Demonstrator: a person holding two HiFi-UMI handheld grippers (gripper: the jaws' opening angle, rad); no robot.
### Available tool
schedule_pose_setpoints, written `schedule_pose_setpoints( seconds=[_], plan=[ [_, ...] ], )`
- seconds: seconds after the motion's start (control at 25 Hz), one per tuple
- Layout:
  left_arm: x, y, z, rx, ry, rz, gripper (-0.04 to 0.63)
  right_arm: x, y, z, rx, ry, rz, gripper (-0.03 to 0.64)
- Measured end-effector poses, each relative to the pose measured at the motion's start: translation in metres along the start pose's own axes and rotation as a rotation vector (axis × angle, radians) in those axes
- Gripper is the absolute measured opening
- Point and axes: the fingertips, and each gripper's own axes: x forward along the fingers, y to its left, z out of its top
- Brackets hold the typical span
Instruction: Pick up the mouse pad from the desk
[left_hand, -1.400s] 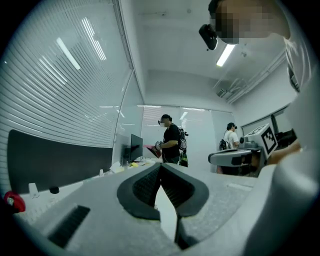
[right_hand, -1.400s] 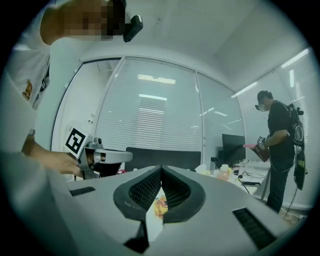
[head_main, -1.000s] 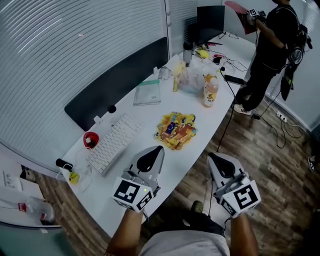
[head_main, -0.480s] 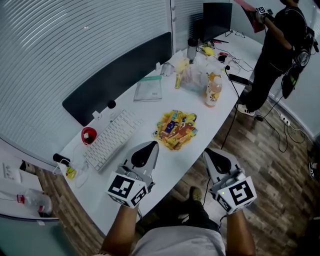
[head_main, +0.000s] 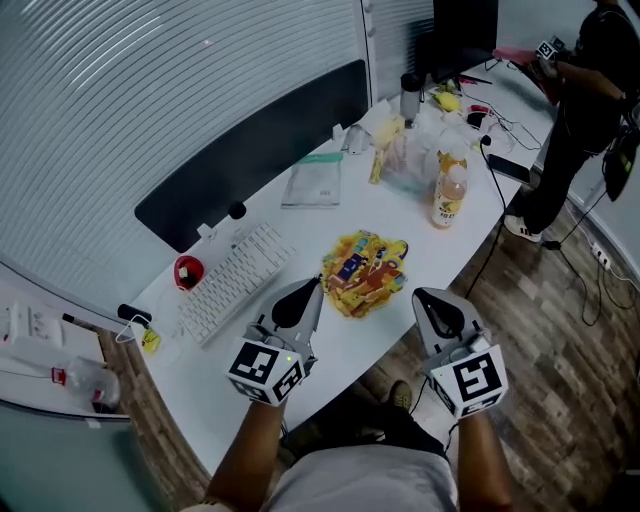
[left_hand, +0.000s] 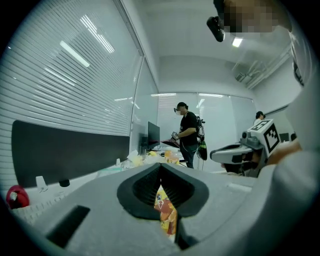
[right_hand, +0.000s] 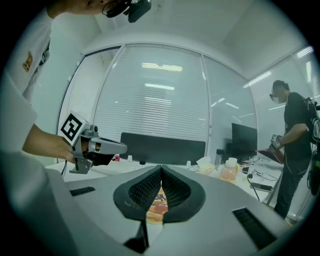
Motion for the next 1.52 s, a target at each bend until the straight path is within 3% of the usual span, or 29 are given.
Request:
schedule_pose_setpoints(
  seconds=[0.72,1.12,1.16,1.24,1.52],
  plan=[
    [0.074,0.036,-0.075,-0.095,0.221,0.228,0.015,0.073,-0.070,-0.070,0.010,0.161,0.178,0.014],
    [0.089,0.058,-0.128,-0.169,0.430,0.205,0.020,0.112,-0.072,-0.107,0.040,0.302,0.193,0.015],
    [0.089,0.060,-0.132,-0.178,0.444,0.197,0.036,0.115,-0.072,-0.113,0.040,0.325,0.193,0.018],
    [0.089,0.063,-0.140,-0.198,0.476,0.176,0.154,0.121,-0.070,-0.125,0.049,0.374,0.199,0.094],
    [0.085,0.068,-0.180,-0.221,0.648,0.114,0.306,0.147,-0.066,-0.159,0.056,0.524,0.189,0.253]
  ],
)
